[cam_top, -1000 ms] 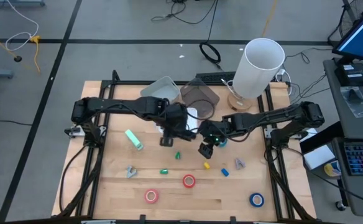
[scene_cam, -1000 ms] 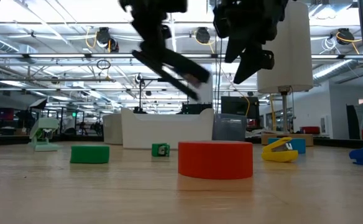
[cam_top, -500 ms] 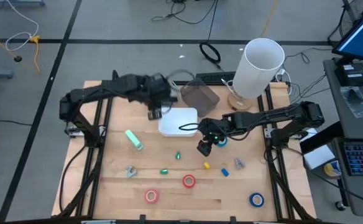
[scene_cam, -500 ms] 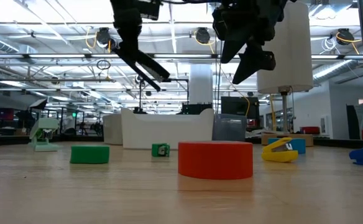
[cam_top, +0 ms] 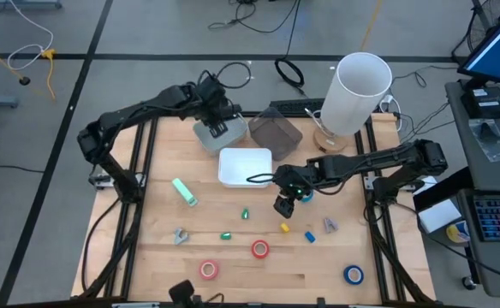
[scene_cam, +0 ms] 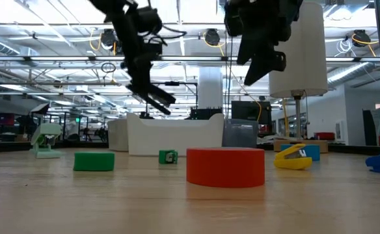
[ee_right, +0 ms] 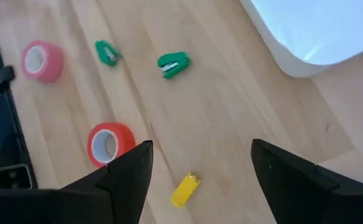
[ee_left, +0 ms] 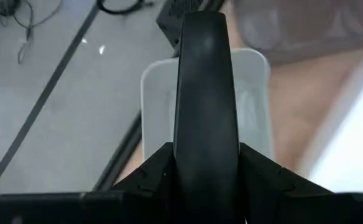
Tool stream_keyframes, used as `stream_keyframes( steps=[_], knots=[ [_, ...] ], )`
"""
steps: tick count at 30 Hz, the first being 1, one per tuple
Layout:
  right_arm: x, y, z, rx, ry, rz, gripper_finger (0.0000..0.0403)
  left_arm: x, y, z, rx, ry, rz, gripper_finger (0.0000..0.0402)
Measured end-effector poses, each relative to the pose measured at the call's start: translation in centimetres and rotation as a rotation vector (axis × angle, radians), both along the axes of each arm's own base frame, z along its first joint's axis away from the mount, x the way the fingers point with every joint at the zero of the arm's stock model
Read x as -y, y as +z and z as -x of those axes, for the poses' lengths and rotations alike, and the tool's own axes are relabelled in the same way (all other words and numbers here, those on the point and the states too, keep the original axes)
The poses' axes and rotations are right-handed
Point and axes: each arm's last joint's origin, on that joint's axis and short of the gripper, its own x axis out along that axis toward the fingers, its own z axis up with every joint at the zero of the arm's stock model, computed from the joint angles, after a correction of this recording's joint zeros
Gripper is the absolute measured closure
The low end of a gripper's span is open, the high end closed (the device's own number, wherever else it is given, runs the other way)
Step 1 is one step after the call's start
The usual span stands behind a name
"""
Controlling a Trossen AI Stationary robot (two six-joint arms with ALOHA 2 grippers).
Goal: Pick and place Stapler, Stapler remover, tape
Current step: Put the black stapler into the gray bin
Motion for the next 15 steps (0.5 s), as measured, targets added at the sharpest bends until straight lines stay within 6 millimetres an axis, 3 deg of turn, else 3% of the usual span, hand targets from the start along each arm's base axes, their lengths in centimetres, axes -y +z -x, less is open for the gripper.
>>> stream_keyframes(
  steps=[6, 11, 15],
  knots=[
    [0.1, 2.2, 1.3, 0.099, -0.025, 0.136, 0.0136, -1.4, -3.7, 0.8, 0.085, 0.015, 0.031, 0.0265],
    [-0.1, 4.8, 3.3, 0.187, -0.026, 0.285, 0.0137, -1.5, -4.8, 2.1, 0.131, 0.015, 0.045, 0.0265],
    [0.1, 6.3, 4.7, 0.244, -0.001, 0.309, 0.0136, -0.9, -5.2, 2.8, 0.129, 0.018, 0.037, 0.0265]
  ],
)
